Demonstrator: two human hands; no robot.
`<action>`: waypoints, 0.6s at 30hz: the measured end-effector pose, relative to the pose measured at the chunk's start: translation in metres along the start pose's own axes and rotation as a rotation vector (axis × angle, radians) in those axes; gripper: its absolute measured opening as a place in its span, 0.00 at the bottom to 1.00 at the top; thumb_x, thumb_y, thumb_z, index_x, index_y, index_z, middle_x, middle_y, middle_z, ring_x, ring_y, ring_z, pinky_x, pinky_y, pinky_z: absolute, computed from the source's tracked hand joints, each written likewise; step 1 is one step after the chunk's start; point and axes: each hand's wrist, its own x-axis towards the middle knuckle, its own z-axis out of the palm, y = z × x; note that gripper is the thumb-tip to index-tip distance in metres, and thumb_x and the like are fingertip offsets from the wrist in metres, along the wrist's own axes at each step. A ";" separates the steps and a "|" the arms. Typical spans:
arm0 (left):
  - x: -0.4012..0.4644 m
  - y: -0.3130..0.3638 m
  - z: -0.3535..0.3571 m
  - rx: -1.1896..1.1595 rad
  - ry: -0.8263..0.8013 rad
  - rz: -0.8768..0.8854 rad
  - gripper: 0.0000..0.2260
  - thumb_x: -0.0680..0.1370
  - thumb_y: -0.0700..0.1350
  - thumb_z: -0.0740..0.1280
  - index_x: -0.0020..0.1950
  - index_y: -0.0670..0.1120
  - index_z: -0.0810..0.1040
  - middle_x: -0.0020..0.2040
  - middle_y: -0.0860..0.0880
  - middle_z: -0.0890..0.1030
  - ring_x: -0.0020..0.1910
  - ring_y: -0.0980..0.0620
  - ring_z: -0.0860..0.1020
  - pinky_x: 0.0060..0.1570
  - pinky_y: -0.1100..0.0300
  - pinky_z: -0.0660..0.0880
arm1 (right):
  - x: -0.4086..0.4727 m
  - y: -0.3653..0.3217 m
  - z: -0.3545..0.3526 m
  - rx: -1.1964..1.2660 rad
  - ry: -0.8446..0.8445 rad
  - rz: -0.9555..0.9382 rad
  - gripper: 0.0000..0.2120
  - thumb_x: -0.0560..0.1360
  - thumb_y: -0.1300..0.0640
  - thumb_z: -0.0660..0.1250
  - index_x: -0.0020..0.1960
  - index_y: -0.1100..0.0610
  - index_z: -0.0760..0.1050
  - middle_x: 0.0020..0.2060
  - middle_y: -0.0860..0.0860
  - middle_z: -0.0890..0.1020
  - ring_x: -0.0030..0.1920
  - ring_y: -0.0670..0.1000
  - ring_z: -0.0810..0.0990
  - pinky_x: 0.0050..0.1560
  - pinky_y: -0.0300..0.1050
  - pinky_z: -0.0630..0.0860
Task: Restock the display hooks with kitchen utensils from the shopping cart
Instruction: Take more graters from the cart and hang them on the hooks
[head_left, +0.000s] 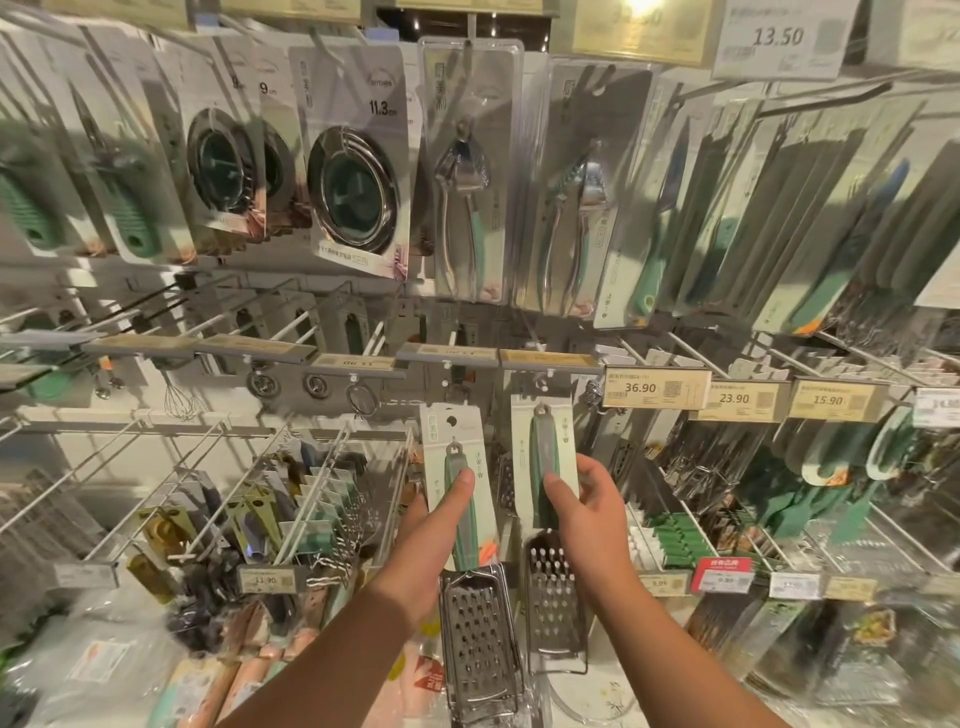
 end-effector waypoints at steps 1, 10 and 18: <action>0.002 -0.002 0.000 0.002 -0.002 0.006 0.48 0.62 0.79 0.73 0.79 0.64 0.65 0.78 0.54 0.70 0.75 0.50 0.71 0.76 0.41 0.65 | 0.004 -0.005 0.003 -0.039 0.015 0.007 0.15 0.79 0.51 0.70 0.64 0.49 0.74 0.57 0.47 0.84 0.54 0.51 0.84 0.52 0.52 0.82; -0.001 0.004 -0.001 0.023 0.052 0.018 0.49 0.60 0.78 0.75 0.78 0.64 0.66 0.75 0.55 0.74 0.73 0.50 0.74 0.75 0.40 0.67 | 0.034 -0.019 0.015 -0.196 0.053 0.164 0.36 0.80 0.42 0.68 0.82 0.54 0.59 0.77 0.55 0.70 0.74 0.60 0.71 0.74 0.61 0.69; -0.011 0.013 0.004 0.038 0.026 0.042 0.41 0.60 0.74 0.78 0.68 0.55 0.79 0.57 0.52 0.87 0.59 0.49 0.84 0.66 0.42 0.76 | -0.003 -0.014 0.020 -0.014 -0.235 0.148 0.06 0.80 0.55 0.70 0.50 0.57 0.82 0.41 0.50 0.83 0.41 0.49 0.80 0.40 0.39 0.77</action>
